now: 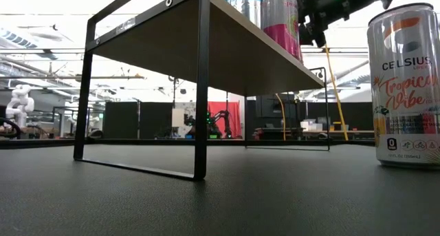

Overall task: Place canned beverage on shelf
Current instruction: Put the top red soda can on the shelf aligned with the red soda can

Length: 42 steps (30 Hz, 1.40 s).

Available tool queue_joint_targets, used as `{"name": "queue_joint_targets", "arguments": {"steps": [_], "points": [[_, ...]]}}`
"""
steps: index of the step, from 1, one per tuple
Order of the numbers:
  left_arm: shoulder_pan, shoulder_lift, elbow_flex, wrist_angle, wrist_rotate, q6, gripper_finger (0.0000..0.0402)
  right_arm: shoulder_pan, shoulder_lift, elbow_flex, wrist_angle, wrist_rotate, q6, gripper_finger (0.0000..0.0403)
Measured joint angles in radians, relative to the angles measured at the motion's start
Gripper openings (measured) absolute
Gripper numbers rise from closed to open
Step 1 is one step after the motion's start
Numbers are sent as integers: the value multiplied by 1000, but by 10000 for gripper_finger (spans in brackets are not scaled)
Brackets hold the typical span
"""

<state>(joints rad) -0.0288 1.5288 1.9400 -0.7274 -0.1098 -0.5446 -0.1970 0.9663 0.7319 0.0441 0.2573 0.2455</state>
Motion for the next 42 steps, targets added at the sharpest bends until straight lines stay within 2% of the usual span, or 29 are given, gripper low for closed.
{"name": "queue_joint_targets", "arguments": {"steps": [19, 42], "points": [[0, 0, 0, -27, 0, 2, 395, 0, 91, 1, 82, 0, 33, 283], [0, 0, 0, -53, 0, 29, 395, 0, 96, 1, 76, 2, 39, 284]]}}
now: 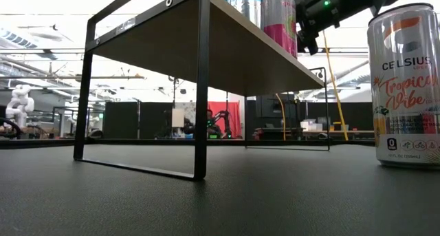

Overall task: Place canned beverage on shelf
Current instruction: Put the top red soda can on the shelf aligned with the red soda can

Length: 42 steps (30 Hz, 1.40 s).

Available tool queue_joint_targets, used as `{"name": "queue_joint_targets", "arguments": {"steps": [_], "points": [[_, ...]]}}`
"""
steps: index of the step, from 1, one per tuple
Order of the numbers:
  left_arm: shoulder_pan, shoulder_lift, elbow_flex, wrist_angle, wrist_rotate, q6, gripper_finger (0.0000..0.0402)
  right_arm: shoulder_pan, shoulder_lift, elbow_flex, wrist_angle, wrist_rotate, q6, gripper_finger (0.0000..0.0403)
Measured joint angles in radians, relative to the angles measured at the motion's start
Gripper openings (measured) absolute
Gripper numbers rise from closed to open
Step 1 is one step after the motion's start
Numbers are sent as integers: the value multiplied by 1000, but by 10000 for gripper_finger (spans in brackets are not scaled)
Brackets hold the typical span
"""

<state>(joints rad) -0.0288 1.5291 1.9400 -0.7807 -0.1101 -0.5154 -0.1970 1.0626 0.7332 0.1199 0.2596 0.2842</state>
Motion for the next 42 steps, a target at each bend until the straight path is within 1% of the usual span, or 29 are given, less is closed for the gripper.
{"name": "queue_joint_targets", "arguments": {"steps": [6, 15, 22, 26, 36, 42], "points": [[0, 0, 0, 0, 0, 8, 395, -7, -2, 2, -29, 0, 33, 288], [0, 0, 0, 0, 0, 8, 395, -13, 0, 2, -45, -4, 52, 333], [0, 0, 0, 0, 0, 8, 395, -13, 0, 1, -44, -48, 52, 335], [0, 0, 0, 0, 0, 8, 395, -13, -11, -1, -42, -53, 52, 336], [0, 0, 0, 0, 2, 25, 395, -13, -128, 0, -56, -50, 52, 336], [-6, 0, 0, 0, 5, 27, 395, -13, -261, 0, -264, -50, 93, 336]]}}
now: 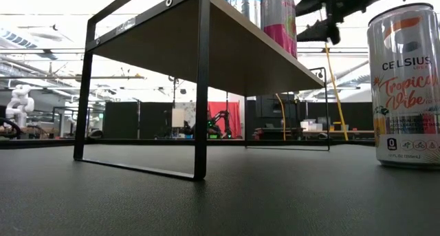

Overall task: Place canned beverage on shelf
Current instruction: Put the top red soda can on the shelf aligned with the red soda can

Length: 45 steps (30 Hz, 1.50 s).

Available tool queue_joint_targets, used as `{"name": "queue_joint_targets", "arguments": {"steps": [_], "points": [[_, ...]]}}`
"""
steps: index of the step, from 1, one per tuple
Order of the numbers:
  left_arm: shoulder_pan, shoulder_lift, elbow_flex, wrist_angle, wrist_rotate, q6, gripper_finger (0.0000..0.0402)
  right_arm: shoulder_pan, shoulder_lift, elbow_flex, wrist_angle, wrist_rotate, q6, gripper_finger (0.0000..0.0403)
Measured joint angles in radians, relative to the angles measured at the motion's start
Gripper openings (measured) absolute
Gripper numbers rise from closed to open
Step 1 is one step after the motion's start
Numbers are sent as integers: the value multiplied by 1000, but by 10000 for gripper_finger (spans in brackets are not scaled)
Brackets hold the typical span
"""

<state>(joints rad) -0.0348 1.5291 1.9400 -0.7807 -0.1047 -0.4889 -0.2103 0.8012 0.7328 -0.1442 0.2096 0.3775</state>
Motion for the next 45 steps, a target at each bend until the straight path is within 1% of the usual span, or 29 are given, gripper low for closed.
{"name": "queue_joint_targets", "arguments": {"steps": [5, 8, 11, 14, 22, 26, 28, 33, 38, 45], "points": [[0, 0, 0, -11, 2, 4, 395, 17, -75, 0, -175, -1, 59, 331], [0, 0, 0, -26, 2, 5, 395, 42, -75, 0, -197, -4, 72, 315], [0, 0, 0, -25, 2, 5, 395, 69, -51, 0, -184, -4, 75, 285], [0, 0, 0, -25, 2, 5, 395, 89, -20, 0, -178, -3, 75, 240], [0, 0, 0, -24, 1, 0, 395, 107, 60, 0, -175, -2, 75, 79], [0, 0, 0, -24, -1, 0, 395, 107, 93, 0, -173, -2, 73, 13], [0, 0, 0, -24, -2, 0, 395, 107, 108, 0, -172, -1, 72, 6], [0, 0, 0, -24, -5, 0, 395, 106, 138, 0, -159, 1, 62, 14], [0, 0, 0, -25, -5, -1, 395, 100, 162, 0, -128, 4, 48, 2], [1, 0, 0, -25, -9, -3, 395, 84, 194, 0, -115, 26, 63, 1]]}}
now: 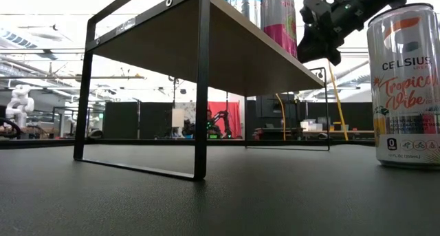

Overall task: Place canned beverage on shelf
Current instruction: Put the top red soda can on the shelf aligned with the red soda can

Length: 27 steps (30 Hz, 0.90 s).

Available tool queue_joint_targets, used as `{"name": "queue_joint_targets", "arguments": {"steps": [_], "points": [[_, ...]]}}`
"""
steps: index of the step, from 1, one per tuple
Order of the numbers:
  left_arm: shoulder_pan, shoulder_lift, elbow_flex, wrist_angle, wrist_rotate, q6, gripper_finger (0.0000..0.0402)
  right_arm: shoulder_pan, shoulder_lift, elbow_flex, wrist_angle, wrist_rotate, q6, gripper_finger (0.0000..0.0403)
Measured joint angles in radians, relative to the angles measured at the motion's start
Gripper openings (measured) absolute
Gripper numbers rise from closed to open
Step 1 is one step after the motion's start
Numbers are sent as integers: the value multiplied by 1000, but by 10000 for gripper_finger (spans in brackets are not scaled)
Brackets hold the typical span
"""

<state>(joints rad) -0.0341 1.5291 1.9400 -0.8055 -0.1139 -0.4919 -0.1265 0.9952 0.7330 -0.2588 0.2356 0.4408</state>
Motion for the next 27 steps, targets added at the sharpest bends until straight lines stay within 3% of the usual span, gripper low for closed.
{"name": "queue_joint_targets", "arguments": {"steps": [27], "points": [[0, 0, 0, -8, 0, 0, 395, -18, 1, 0, 60, -49, -14, 0]]}}
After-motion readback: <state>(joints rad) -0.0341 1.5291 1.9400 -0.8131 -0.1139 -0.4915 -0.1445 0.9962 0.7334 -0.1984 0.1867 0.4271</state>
